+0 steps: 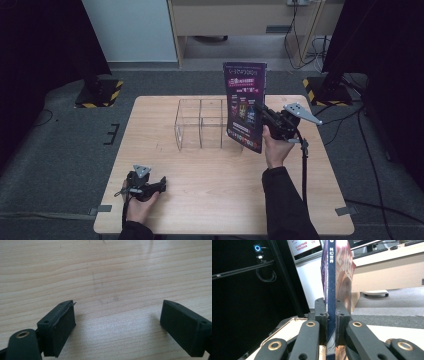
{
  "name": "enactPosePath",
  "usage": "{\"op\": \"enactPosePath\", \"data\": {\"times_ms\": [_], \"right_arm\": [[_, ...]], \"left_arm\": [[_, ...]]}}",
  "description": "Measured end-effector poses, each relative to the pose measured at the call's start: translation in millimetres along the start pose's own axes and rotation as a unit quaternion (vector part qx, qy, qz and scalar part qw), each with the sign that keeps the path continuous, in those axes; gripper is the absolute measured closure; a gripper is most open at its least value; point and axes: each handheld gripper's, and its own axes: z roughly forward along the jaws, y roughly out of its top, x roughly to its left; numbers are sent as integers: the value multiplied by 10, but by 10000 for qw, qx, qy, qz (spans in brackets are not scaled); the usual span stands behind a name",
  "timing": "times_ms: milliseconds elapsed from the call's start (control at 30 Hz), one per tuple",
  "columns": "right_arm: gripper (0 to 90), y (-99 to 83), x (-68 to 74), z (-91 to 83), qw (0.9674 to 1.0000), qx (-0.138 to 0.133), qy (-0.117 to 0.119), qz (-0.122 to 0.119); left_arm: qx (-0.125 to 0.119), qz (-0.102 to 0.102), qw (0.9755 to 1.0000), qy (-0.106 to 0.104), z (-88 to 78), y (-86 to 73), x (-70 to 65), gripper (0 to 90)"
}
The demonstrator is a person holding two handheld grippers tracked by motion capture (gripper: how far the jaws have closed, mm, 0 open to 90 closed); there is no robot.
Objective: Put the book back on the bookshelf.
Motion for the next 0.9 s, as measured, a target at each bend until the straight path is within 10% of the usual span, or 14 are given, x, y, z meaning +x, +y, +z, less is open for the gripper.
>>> {"op": "enactPosePath", "data": {"times_ms": [900], "right_arm": [[843,-426,88,238,9992,-1,-341,-206]], "left_arm": [[0,1,10000,-2,1,0,0,116]]}}
